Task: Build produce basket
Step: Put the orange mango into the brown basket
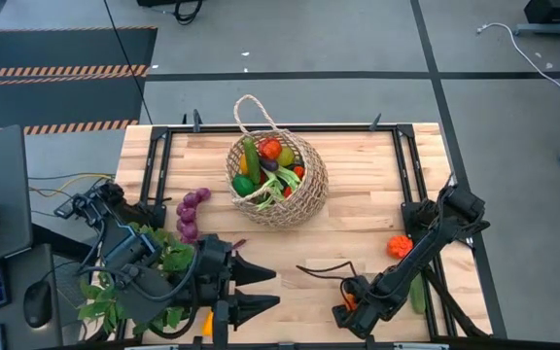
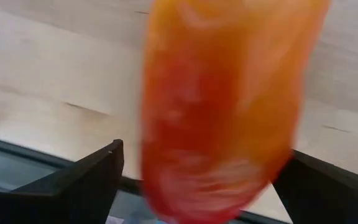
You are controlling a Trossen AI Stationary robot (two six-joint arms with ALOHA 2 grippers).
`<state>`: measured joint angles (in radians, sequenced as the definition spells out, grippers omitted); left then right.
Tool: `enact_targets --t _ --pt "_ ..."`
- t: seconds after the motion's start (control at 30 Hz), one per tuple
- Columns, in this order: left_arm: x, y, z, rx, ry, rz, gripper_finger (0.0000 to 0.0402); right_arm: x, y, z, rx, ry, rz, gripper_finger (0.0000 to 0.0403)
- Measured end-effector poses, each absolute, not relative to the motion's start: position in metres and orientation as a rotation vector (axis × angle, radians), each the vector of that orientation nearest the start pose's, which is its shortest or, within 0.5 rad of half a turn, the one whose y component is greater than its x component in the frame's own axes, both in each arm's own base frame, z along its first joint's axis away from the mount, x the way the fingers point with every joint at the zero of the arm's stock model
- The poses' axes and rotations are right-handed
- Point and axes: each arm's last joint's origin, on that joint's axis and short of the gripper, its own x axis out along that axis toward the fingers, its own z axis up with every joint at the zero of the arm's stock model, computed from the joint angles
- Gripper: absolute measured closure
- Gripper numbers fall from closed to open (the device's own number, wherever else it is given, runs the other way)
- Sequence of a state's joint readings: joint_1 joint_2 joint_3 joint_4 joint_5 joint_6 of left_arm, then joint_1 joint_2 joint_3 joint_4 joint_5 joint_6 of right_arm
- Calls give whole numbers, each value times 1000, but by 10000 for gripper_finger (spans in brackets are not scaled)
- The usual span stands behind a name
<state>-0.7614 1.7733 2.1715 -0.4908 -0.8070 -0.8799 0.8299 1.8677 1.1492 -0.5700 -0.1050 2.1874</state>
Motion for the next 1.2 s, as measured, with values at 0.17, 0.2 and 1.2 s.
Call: enact_targets --t 0.17,0.2,1.2 --pt "277 -235 504 -814 40 72 113 234 260 144 1271 1405 -766 55" --pt "277 -236 504 -813 42 70 113 235 259 145 1270 1405 -764 65" --pt "306 -186 516 -800 -95 216 113 233 71 353 868 505 -361 147"
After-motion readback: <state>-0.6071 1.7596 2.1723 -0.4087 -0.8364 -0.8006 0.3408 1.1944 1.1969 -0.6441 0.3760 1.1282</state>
